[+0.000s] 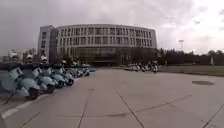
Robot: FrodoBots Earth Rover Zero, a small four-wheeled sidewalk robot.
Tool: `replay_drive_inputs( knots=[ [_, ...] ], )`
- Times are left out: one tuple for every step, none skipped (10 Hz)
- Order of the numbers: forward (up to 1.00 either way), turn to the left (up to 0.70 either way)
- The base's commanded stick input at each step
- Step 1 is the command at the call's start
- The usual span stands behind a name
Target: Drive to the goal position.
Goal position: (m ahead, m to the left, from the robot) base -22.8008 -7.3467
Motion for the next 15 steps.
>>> replay_drive_inputs(
  knots=[
    [0.05, 0.00],
    [0.05, 0.00],
    [0.05, 0.00],
    [0.05, -0.01],
    [0.05, 0.00],
    [0.05, 0.00],
    [0.05, -0.01],
    [0.05, -0.01],
    [0.05, 0.00],
    [0.05, 0.00],
    [0.05, 0.00],
    [0.05, 0.00],
    [0.05, 0.00],
    [0.05, 0.00],
    [0.05, 0.00]
  ],
)
